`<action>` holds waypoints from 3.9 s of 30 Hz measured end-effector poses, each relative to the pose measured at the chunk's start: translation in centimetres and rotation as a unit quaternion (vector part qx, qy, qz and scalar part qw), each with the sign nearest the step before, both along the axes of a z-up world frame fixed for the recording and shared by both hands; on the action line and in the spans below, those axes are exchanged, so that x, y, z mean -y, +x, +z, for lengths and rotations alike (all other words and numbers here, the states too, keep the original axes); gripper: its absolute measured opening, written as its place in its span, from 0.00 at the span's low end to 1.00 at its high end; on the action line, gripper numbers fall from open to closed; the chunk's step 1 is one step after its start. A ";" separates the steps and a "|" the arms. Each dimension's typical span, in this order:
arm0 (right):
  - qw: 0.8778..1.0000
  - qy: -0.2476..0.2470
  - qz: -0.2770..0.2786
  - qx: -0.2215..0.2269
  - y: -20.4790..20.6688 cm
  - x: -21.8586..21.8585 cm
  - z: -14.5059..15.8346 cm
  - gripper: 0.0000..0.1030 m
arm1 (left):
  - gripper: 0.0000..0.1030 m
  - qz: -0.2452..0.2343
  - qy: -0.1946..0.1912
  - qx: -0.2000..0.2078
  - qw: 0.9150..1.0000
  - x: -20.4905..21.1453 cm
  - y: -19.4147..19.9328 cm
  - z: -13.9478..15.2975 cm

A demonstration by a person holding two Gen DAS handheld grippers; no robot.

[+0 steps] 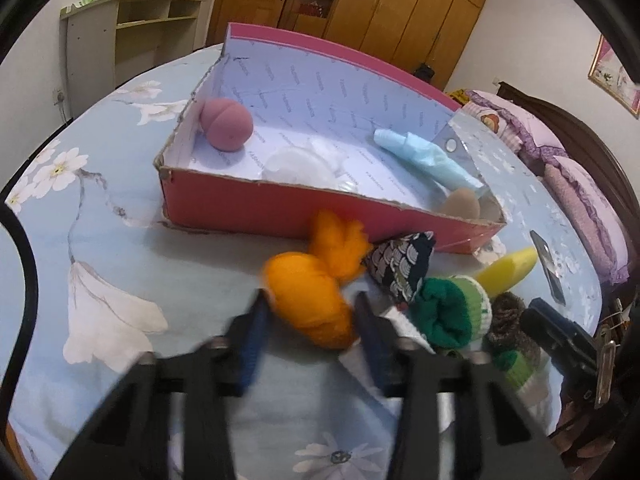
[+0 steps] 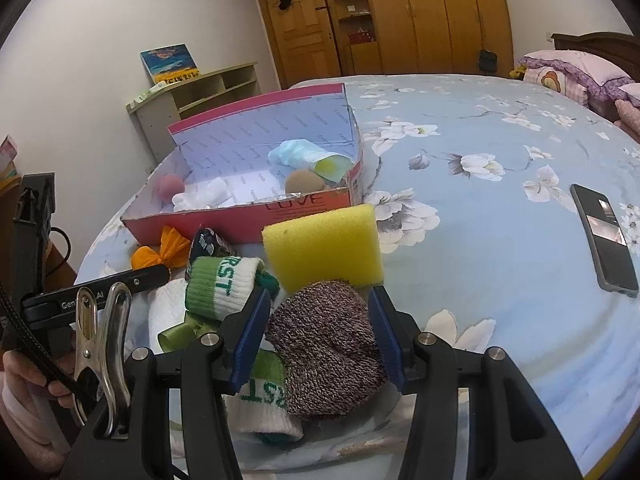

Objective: Organize soft objects
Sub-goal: 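Move both tools back from the box to the pile of soft items, then grasp the yellow foam sponge with the right tool while the left tool grasps the orange mesh bundle, then carry the orange bundle with the left tool while the right tool carries the yellow sponge into the box, then open the left tool to drop the orange bundle while the right tool releases the yellow sponge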

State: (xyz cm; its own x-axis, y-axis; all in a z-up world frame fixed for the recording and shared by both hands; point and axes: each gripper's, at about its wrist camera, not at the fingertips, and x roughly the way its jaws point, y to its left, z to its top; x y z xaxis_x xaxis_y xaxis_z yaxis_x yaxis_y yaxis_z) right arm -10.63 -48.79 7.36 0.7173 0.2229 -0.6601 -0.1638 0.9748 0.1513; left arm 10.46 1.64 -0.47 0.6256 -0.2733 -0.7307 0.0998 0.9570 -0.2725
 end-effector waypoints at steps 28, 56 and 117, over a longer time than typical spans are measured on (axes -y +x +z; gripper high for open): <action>0.998 -0.064 -0.020 -0.007 3.9 -2.0 -0.6 0.65 | 0.34 0.000 0.024 0.031 0.999 -0.7 -1.6 0.7; 0.997 -0.051 0.011 0.062 1.7 -4.0 3.9 0.64 | 0.34 0.004 0.018 0.069 0.997 -2.0 -3.8 3.8; 0.999 -0.009 0.047 0.021 11.7 -8.0 1.0 0.64 | 0.36 -0.003 0.070 0.062 0.996 0.7 14.4 2.3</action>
